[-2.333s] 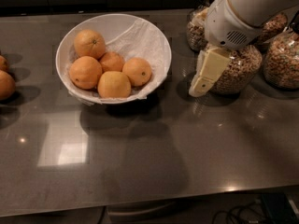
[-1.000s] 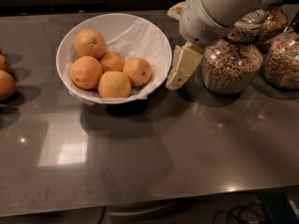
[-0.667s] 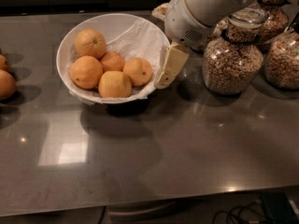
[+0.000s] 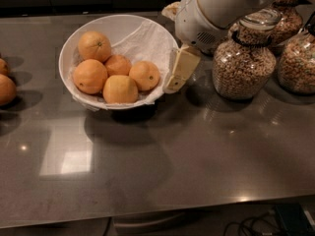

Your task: Pick orange from white bowl

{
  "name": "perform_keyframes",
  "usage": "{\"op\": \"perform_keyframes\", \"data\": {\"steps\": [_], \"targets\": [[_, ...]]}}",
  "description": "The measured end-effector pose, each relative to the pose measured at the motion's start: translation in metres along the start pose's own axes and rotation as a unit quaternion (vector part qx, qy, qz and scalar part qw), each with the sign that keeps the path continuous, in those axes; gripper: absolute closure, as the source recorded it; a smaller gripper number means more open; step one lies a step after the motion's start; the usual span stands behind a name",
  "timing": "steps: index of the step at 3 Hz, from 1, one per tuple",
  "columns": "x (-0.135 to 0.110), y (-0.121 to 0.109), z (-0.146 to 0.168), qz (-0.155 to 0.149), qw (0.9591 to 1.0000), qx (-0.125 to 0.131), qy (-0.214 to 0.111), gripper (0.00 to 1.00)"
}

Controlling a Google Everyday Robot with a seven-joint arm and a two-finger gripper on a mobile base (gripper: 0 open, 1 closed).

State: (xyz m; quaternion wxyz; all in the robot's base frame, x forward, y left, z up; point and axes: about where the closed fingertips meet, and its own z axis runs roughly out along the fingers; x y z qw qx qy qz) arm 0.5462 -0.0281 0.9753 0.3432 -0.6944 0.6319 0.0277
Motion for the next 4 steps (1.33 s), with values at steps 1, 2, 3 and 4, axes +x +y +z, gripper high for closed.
{"op": "perform_keyframes", "data": {"steps": [1, 2, 3, 4], "targets": [[-0.006, -0.005, 0.008, -0.006, 0.9999, 0.006, -0.015, 0.0], [-0.012, -0.012, 0.024, -0.014, 0.9994, 0.0, -0.032, 0.19], [-0.015, -0.019, 0.043, -0.016, 0.9988, -0.013, -0.044, 0.4], [-0.009, -0.024, 0.063, -0.006, 0.9984, -0.026, -0.049, 0.45]]}}
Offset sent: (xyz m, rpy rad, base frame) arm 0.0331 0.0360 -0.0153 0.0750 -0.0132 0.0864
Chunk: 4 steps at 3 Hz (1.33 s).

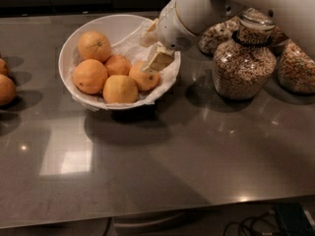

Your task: Pick orange from white bowl

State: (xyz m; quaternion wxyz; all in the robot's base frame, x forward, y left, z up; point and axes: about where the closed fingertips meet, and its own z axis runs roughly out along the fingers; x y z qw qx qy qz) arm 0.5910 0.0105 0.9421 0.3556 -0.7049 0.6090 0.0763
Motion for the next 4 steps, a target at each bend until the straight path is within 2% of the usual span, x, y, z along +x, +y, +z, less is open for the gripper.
{"op": "perform_keyframes", "data": {"steps": [1, 2, 4], "targets": [[0.0112, -0.0009, 0.0113, 0.013, 0.9999, -0.008, 0.004, 0.26], [0.0196, 0.0036, 0.0145, 0.024, 0.9996, -0.012, 0.009, 0.15], [0.021, 0.0078, 0.0178, 0.027, 0.9995, -0.016, 0.009, 0.27]]}}
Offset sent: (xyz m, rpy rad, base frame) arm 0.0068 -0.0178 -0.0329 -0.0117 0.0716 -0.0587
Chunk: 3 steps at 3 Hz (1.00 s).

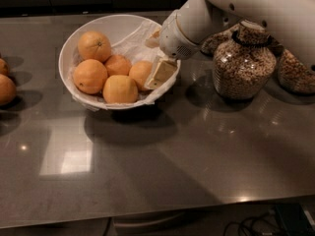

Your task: Pick orange from white bowl

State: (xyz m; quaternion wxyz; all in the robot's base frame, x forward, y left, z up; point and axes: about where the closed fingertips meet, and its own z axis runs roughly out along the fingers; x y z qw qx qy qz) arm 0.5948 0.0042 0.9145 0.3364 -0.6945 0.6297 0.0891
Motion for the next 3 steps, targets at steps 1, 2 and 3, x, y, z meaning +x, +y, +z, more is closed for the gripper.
{"op": "perform_keyframes", "data": {"steps": [1, 2, 3], "targets": [[0.0, 0.0, 0.002, 0.0, 1.0, -0.001, 0.0, 0.27], [0.004, 0.0, 0.016, 0.004, 0.9999, -0.011, -0.002, 0.27], [0.008, 0.002, 0.032, 0.006, 0.9997, -0.025, 0.001, 0.27]]}}
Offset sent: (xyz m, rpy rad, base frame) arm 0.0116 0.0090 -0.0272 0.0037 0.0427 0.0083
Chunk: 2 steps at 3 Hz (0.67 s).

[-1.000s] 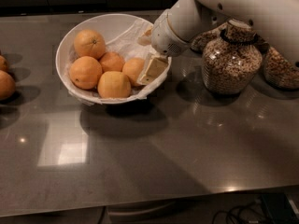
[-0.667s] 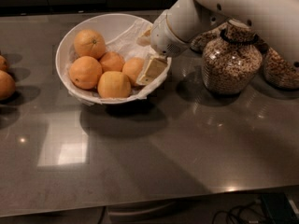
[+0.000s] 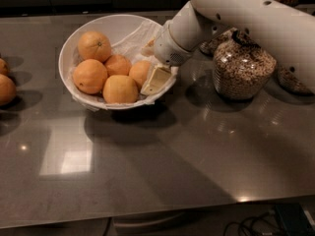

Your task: Pick orange from white bowl

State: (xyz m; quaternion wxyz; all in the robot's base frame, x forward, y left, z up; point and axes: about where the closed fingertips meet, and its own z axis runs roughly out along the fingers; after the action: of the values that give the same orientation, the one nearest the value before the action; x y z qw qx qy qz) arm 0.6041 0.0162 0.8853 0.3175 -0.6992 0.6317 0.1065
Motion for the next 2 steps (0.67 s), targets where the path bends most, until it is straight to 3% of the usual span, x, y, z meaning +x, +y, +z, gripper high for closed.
{"op": "perform_keyframes", "data": {"steps": [2], "targets": [[0.005, -0.004, 0.023, -0.007, 0.9998, -0.02, 0.005, 0.28]]}}
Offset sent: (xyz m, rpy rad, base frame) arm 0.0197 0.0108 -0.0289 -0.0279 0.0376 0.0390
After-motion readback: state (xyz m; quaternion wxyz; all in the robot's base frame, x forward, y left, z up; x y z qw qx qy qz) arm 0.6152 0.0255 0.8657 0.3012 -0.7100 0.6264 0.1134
